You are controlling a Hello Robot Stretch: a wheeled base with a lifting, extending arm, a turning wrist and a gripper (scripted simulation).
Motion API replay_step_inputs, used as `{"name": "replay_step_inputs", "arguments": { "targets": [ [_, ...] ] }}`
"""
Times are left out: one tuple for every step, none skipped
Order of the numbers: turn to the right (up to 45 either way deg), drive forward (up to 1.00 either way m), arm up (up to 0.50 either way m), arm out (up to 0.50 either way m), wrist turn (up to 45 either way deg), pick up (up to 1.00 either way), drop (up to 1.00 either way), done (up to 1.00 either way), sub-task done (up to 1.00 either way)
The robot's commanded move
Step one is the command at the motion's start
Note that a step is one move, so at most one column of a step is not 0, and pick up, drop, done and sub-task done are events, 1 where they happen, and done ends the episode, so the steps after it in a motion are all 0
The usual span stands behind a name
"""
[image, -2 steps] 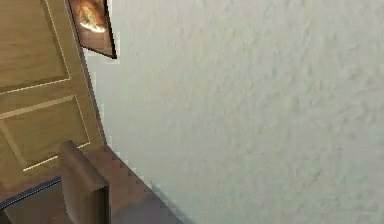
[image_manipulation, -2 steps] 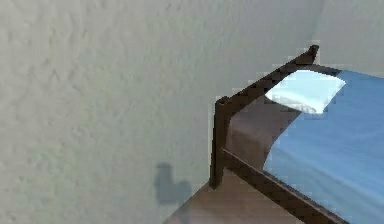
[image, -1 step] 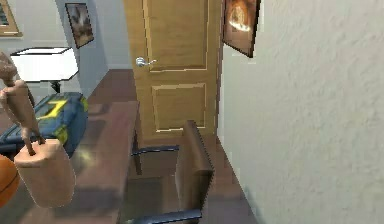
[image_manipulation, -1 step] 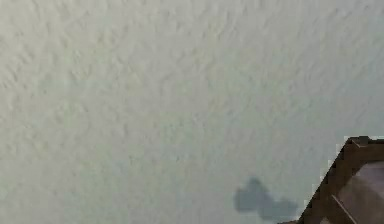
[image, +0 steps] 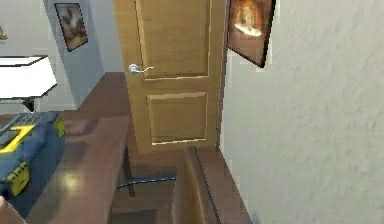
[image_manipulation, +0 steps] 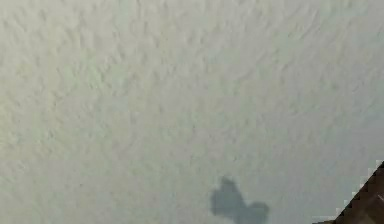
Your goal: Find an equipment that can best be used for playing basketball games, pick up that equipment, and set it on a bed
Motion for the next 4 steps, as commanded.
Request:
{"name": "replay_step_inputs", "arguments": {
  "targets": [
    [-45.0,0.0,0.0,0.0,0.0,0.0,0.0,0.0,0.0],
    [-45.0,0.0,0.0,0.0,0.0,0.0,0.0,0.0,0.0],
    [-45.0,0.0,0.0,0.0,0.0,0.0,0.0,0.0,0.0],
    [-21.0,0.0,0.0,0.0,0.0,0.0,0.0,0.0,0.0]
  ]
}}
